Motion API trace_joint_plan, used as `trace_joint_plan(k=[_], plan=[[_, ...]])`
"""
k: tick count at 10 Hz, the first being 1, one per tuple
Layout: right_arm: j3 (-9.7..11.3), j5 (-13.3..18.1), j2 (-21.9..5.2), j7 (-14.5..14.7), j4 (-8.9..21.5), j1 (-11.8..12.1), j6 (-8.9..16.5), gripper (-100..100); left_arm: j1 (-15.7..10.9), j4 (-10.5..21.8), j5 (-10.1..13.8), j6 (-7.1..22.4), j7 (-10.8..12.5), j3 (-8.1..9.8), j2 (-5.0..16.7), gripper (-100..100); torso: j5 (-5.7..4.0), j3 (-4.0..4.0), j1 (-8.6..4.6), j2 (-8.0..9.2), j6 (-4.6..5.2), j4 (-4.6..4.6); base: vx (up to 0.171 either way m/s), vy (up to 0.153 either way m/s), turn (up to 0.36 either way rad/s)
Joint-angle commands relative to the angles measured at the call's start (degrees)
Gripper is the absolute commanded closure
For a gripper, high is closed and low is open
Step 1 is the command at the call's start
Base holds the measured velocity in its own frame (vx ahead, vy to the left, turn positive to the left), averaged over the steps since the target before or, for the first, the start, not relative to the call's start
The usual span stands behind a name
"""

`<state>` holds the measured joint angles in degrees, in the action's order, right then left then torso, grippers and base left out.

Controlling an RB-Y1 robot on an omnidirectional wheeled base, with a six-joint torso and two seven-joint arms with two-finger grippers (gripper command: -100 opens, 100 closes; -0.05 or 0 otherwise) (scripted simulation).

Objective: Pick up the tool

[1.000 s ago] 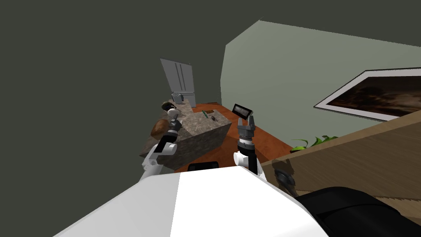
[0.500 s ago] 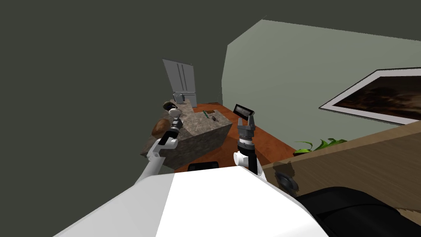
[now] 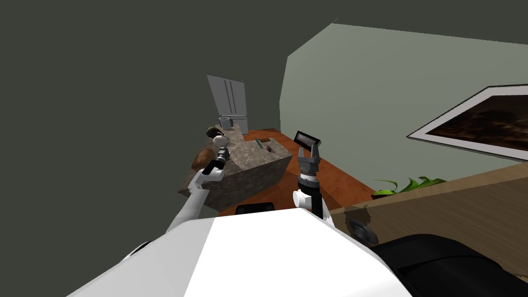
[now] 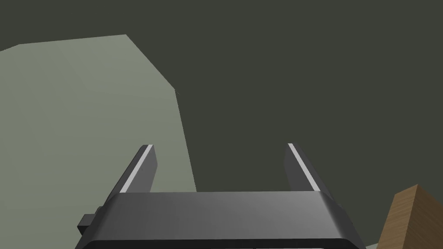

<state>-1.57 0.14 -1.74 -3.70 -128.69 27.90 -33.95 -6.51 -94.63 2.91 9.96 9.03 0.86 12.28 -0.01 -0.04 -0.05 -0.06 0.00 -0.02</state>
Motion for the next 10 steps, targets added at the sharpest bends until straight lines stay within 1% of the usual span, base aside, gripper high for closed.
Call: trace_joint_plan(k=[1, 2, 3, 4, 5, 6, 7, 8, 9, 10], plan=[[0.0, 0.0, 0.0, 0.0, 0.0, 0.0, 0.0, 0, -0.49, 0.39, -0.03, 1.75, 0.07, 0.07, 0.02, -100, 0.0, 0.0, 0.0, 0.0, 0.0, 0.0, 0.005, -0.006, -0.007], [0.0, 0.0, 0.0, 0.0, 0.0, 0.0, 0.0, 0, -3.48, 3.45, -0.03, 3.99, 0.41, 0.67, 0.5, -100, 0.0, 0.01, 0.02, 0.02, 0.0, 0.0, 0.006, -0.01, 0.073], [0.0, 0.0, 0.0, 0.0, 0.0, 0.0, 0.0, 0, -3.62, 3.76, -0.03, 5.42, 0.41, 0.67, 0.5, -100, 0.0, 0.01, 0.02, 0.01, -0.01, 0.0, 0.007, -0.013, 0.048], [0.0, 0.0, 0.0, 0.0, 0.0, 0.0, 0.0, 0, -6.07, 6.01, 0.0, 7.19, 0.71, 1.31, 0.94, -100, 0.0, 0.01, 0.01, 0.01, 0.0, 0.0, 0.01, -0.016, 0.065], [0.0, 0.0, 0.0, 0.0, 0.0, 0.0, 0.0, 0, -6.76, 7.17, 0.0, 8.86, 0.71, 1.31, 0.94, -100, 0.0, 0.0, 0.0, 0.0, -0.01, 0.0, 0.008, -0.017, 0.04], [0.0, 0.0, 0.0, 0.0, 0.0, 0.0, 0.0, 0, -9.14, 9.43, 0.06, 10.41, 0.97, 1.97, 1.34, -100, 0.0, 0.0, 0.0, 0.0, 0.0, 0.0, 0.004, -0.016, 0.098], [0.0, 0.0, 0.0, 0.0, 0.0, 0.0, 0.0, 0, -9.91, 10.63, 0.06, 12.16, 0.97, 1.97, 1.34, -100, 0.0, 0.01, 0.0, 0.01, -0.02, 0.0, 0.002, -0.016, 0.042], [0.0, 0.0, 0.0, 0.0, 0.0, 0.0, 0.0, 0, -9.91, 10.63, 0.06, 12.85, 0.97, 1.97, 1.34, -100, 0.0, 0.01, -0.01, 0.03, 0.0, 0.0, 0.002, -0.009, -0.012], [0.0, 0.0, 0.0, 0.0, 0.0, 0.0, 0.0, 0, -12.59, 13.16, 0.14, 15.1, 1.2, 2.65, 1.72, -100, 0.0, 0.02, 0.01, 0.04, 0.0, 0.01, 0.003, -0.015, 0.086], [0.0, 0.0, 0.0, 0.0, 0.0, 0.0, 0.0, 0, -13.03, 14.11, 0.14, 16.57, 1.2, 2.65, 1.72, -100, 0.0, 0.02, 0.01, 0.03, -0.02, 0.01, 0.004, -0.018, 0.046]])
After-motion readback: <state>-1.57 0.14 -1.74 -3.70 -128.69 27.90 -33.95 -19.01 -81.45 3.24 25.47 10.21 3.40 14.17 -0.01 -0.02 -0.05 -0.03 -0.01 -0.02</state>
